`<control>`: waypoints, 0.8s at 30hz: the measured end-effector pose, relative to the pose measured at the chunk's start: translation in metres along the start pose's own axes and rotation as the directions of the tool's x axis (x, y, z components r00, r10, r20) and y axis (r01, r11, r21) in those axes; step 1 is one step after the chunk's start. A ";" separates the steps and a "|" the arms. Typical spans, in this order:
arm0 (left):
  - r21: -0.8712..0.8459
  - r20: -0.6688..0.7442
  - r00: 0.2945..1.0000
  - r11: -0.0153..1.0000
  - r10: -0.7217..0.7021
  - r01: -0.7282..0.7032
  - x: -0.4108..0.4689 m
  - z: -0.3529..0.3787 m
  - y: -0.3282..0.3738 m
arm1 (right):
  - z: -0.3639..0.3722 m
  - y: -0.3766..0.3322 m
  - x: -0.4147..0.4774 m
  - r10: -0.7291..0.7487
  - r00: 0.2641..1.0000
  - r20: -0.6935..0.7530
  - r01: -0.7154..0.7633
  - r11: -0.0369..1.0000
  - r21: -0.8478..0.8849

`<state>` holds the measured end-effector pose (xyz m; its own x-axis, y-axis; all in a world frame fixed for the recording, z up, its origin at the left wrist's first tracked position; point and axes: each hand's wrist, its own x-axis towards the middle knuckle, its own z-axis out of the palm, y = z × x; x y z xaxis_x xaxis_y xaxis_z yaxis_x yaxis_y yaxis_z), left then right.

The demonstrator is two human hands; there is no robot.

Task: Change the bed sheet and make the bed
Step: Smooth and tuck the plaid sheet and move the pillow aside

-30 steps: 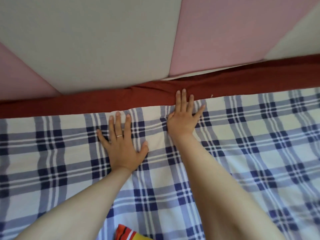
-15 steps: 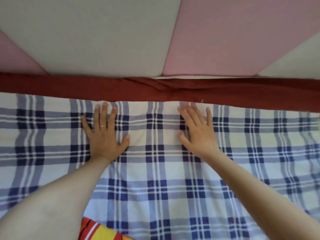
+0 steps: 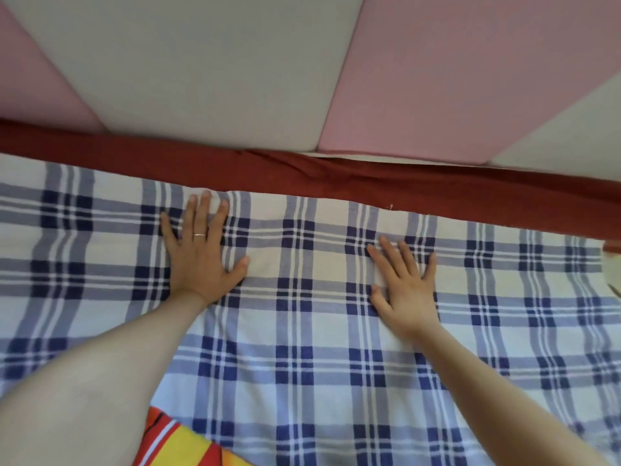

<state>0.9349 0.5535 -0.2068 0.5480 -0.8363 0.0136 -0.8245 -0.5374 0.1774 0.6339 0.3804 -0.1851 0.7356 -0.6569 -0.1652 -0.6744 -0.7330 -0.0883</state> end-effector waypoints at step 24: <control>-0.239 -0.072 0.974 0.952 -0.215 0.192 -0.022 -0.007 0.124 | 0.023 0.011 0.010 0.035 0.994 -0.102 -0.026 0.996 0.091</control>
<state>0.8212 0.5063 -0.1785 0.7212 -0.6912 0.0460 -0.6456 -0.6465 0.4064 0.6324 0.3692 -0.2100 0.7140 -0.6970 -0.0667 -0.6963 -0.6967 -0.1727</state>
